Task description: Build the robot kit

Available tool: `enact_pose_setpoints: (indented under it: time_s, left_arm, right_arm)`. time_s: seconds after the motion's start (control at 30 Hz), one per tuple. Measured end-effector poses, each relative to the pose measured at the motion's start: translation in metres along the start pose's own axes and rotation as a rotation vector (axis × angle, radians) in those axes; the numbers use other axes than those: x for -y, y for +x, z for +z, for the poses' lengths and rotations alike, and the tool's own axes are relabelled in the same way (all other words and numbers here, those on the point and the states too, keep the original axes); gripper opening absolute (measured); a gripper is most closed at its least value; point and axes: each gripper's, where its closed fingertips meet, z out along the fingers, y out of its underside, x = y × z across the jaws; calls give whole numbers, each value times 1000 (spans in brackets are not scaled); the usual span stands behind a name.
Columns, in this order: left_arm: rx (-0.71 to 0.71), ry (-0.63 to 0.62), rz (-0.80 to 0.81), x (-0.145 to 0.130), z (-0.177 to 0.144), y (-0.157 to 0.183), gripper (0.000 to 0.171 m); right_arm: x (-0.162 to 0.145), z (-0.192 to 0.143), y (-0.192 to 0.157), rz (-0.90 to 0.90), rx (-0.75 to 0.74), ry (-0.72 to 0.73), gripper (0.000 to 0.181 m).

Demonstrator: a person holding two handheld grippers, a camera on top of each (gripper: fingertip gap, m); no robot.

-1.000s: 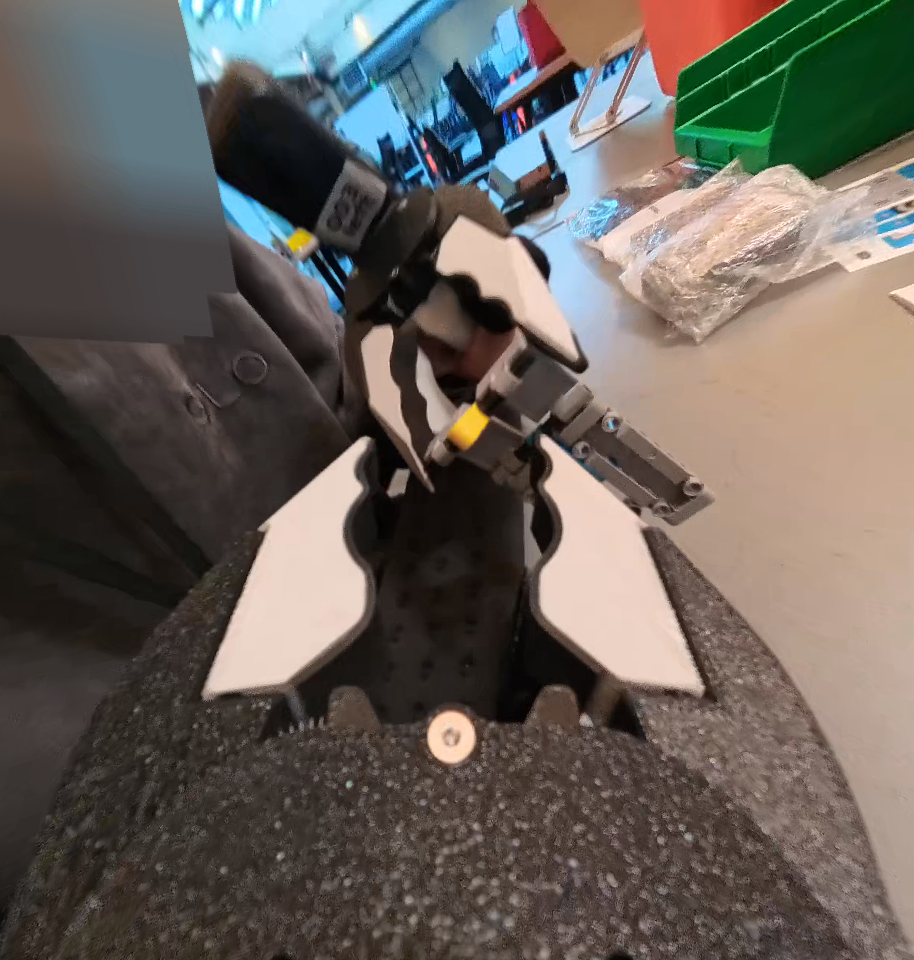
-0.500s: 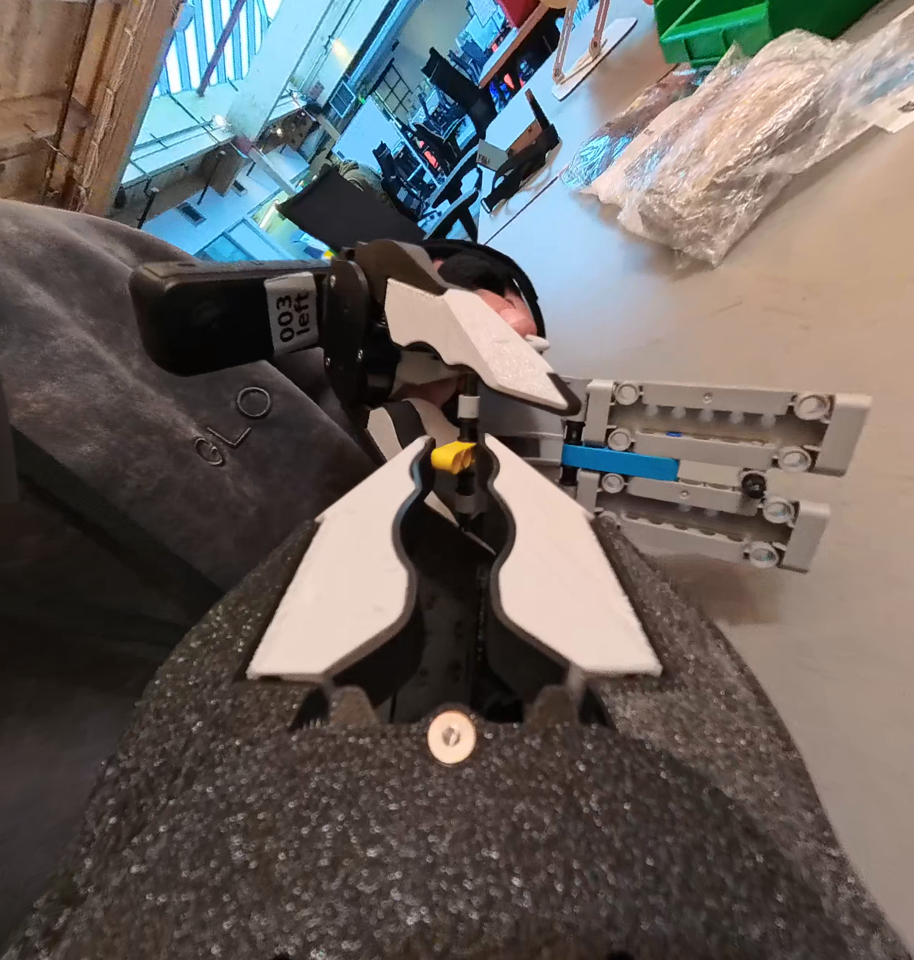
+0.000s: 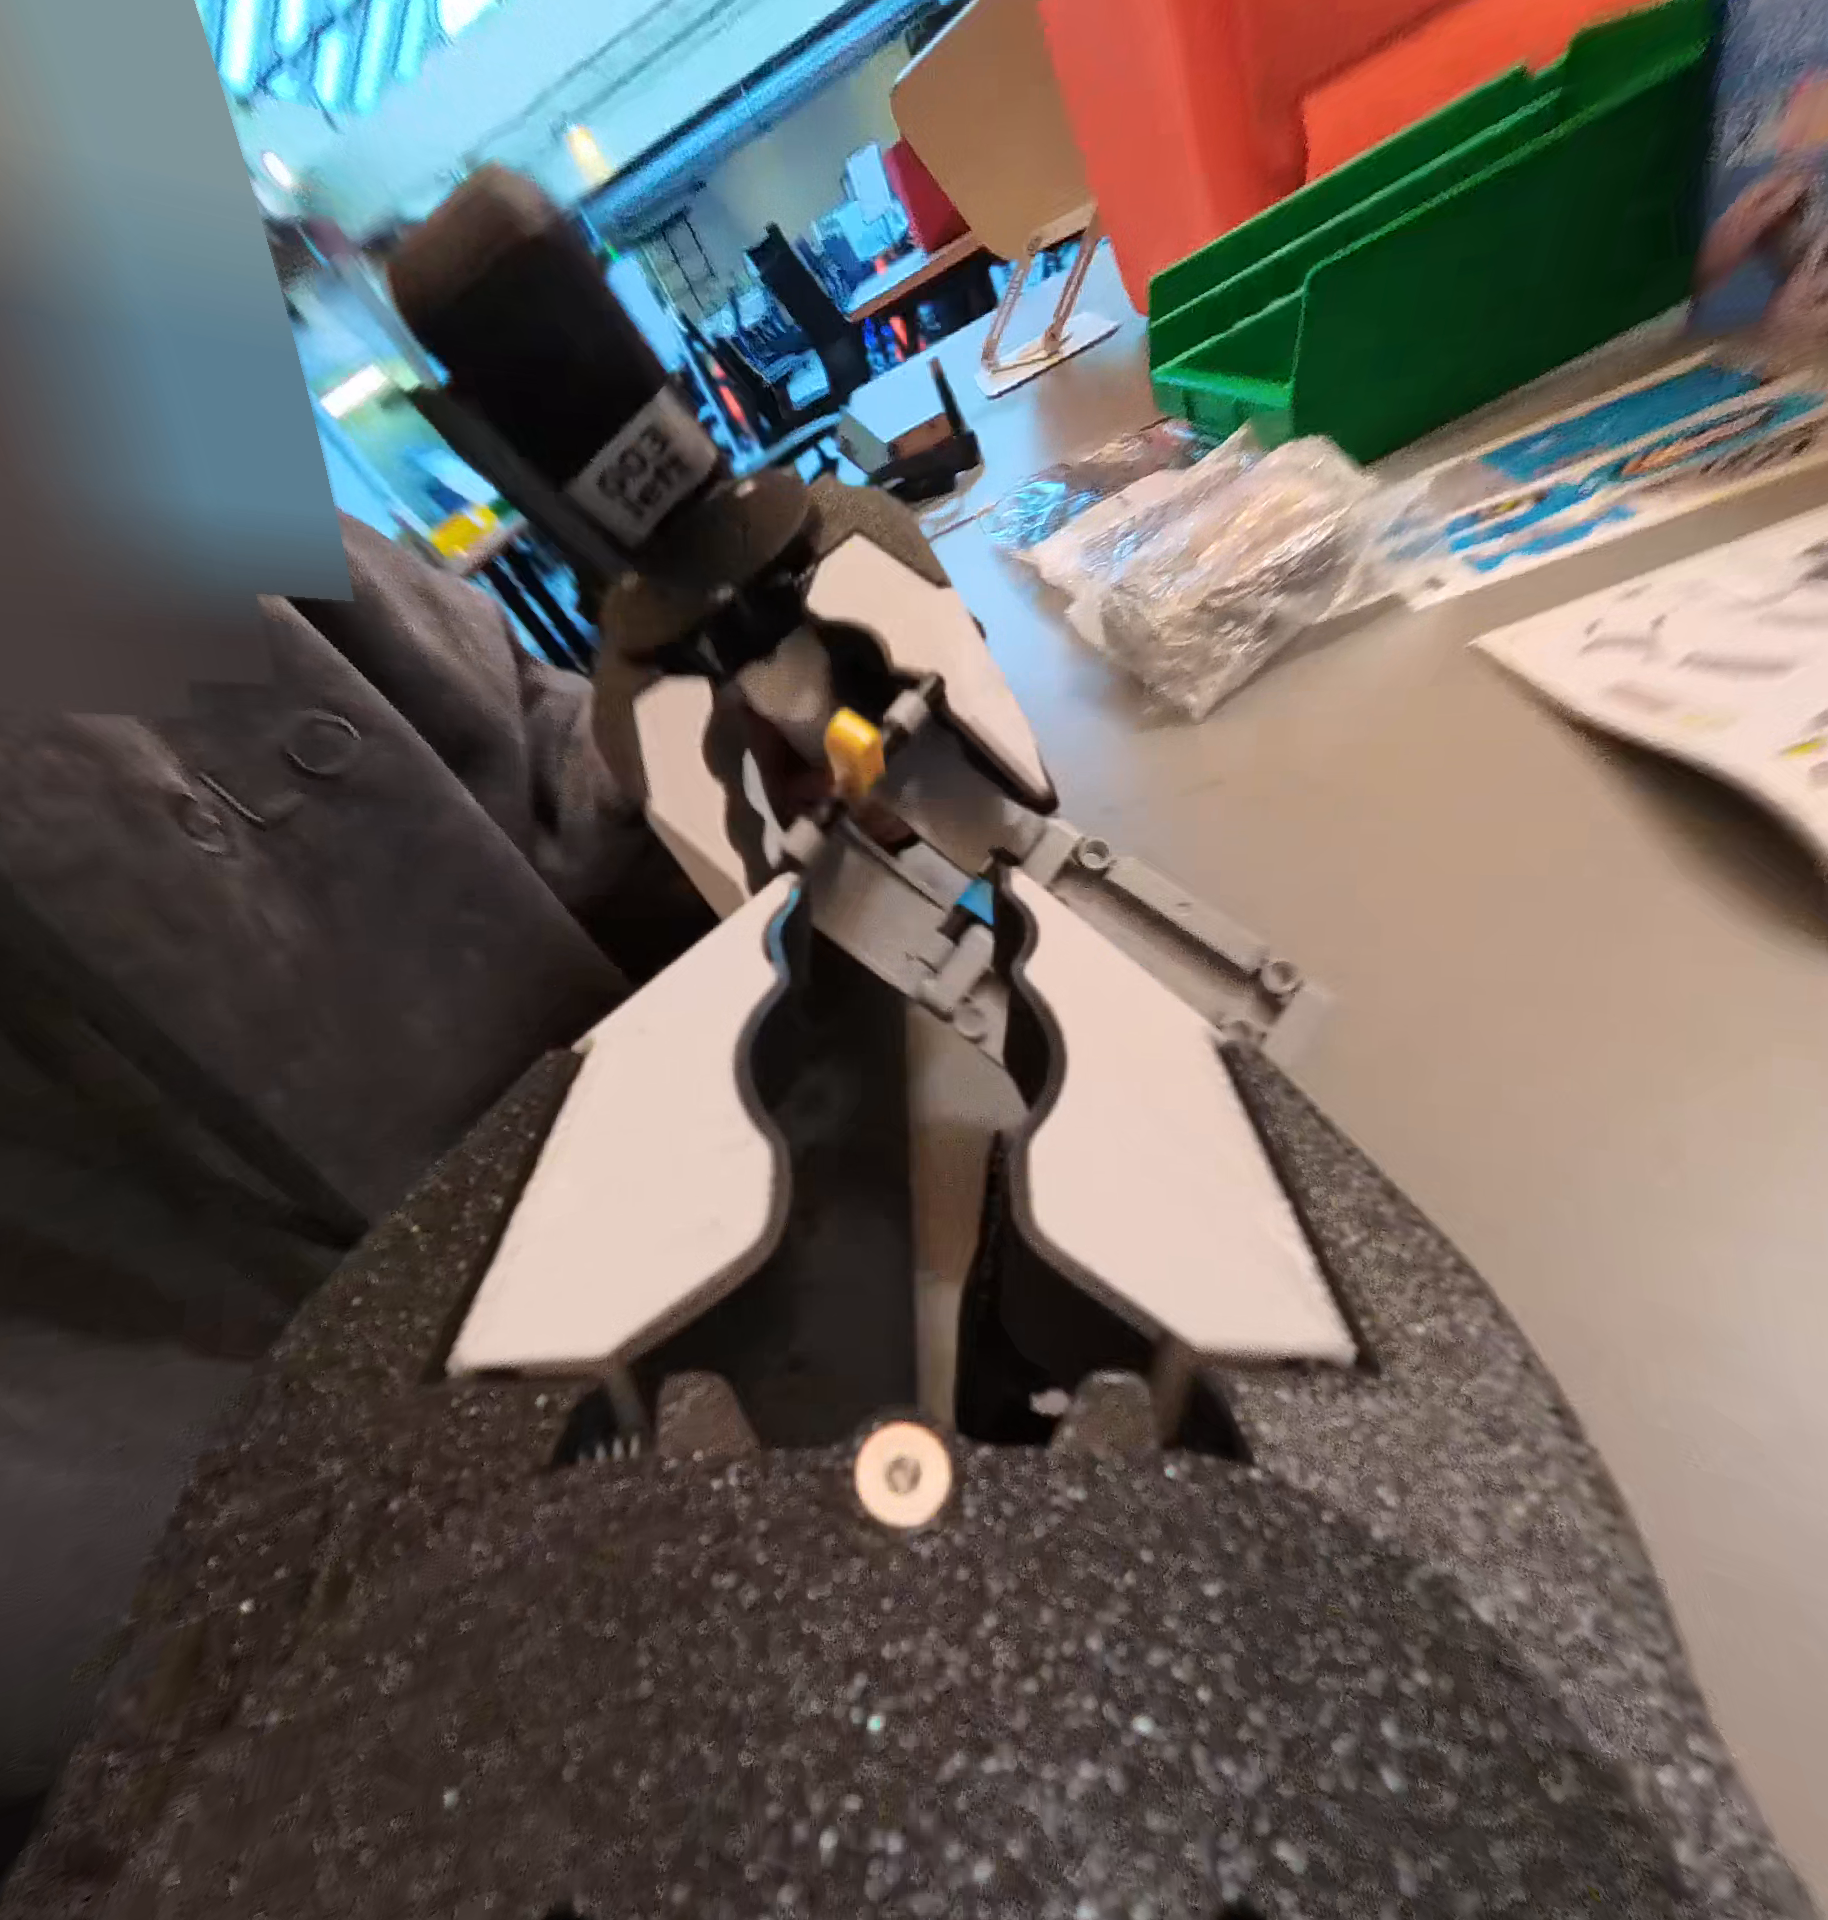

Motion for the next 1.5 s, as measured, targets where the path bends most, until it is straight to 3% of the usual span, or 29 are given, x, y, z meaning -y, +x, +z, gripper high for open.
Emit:
enact_pose_setpoints:
  time_s: [0.1, 0.17, 0.27, 0.3, 0.37, 0.47, 0.53, 0.73, 0.93, 1.23, 1.5]
  left_arm:
    - [-61, 60, -97, 8, -3, 3, 60]
    - [-38, 28, -71, 3, -1, 2, 60]
    - [15, -32, 20, -5, 3, 2, 60]
    - [35, -51, 49, -8, 4, 2, 60]
    - [80, -79, 92, -12, 6, 0, 61]
    - [215, -162, 209, -23, 13, -11, 62]
    - [295, -180, 250, -22, 13, -18, 62]
    - [320, -205, 230, -27, 15, -21, 65]
    - [391, -209, 338, -21, 20, -22, 74]
    - [298, -246, 263, -29, 20, -18, 71]
    - [313, -278, 304, -31, 18, -20, 69]
  right_arm:
    - [-3, 7, -18, -121, 47, -28, 41]
    - [-3, 17, -31, -60, 103, -38, 34]
    - [-7, 24, -22, 112, 89, -64, 31]
    - [-5, 23, -21, 136, 98, -44, 17]
    - [-7, 23, -16, 158, 65, -54, 10]
    - [-17, 23, -4, 179, -29, -127, 6]
    - [-15, 24, -1, 257, -28, -97, 5]
    - [-20, 28, 3, 340, -50, -106, 5]
    - [-26, 39, -4, 380, -20, -137, 5]
    - [-30, 39, -3, 384, 0, -158, 5]
    - [-29, 41, -3, 388, 5, -137, 6]
